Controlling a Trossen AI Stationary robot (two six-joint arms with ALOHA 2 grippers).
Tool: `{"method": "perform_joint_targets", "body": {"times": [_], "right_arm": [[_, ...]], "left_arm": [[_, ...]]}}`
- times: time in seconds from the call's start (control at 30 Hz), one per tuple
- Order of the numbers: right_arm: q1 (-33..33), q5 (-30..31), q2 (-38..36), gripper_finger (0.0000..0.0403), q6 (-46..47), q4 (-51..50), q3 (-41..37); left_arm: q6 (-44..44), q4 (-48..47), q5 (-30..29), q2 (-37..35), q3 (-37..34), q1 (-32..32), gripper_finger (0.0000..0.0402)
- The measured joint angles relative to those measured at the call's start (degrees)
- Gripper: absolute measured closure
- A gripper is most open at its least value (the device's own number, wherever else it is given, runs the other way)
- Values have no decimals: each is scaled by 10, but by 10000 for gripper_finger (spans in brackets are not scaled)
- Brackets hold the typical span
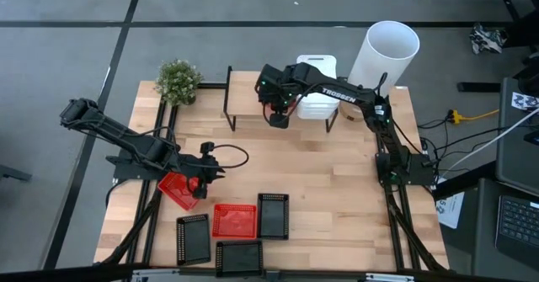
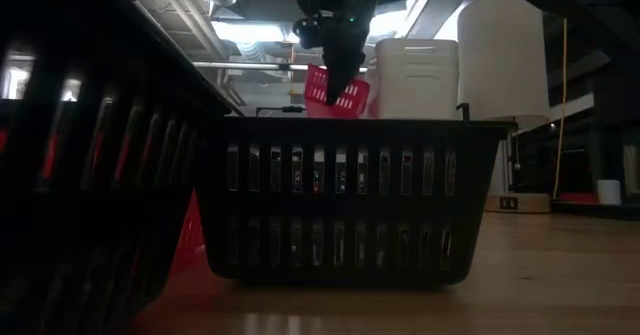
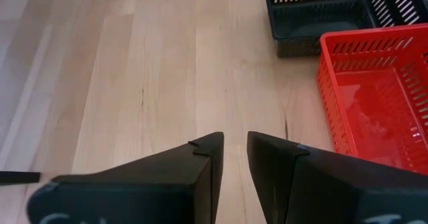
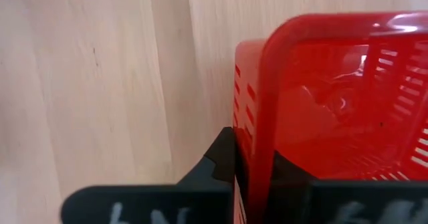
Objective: Stack baskets on shelf by color
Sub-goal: Put the bottom right red bin on the shelf, then move the bins to the center of the table
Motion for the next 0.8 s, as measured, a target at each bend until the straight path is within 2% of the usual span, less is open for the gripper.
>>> {"method": "perform_joint_targets", "body": {"times": [0.43,0.67,0.8], "right_arm": [[1,0,0,290,46,-2,3],[15,-4,0,279,95,0,58],[38,-23,-27,279,125,13,53]], "left_arm": [[0,0,0,0,0,0,338],[0,0,0,0,0,0,338],[0,-1,0,0,0,0,338]]}}
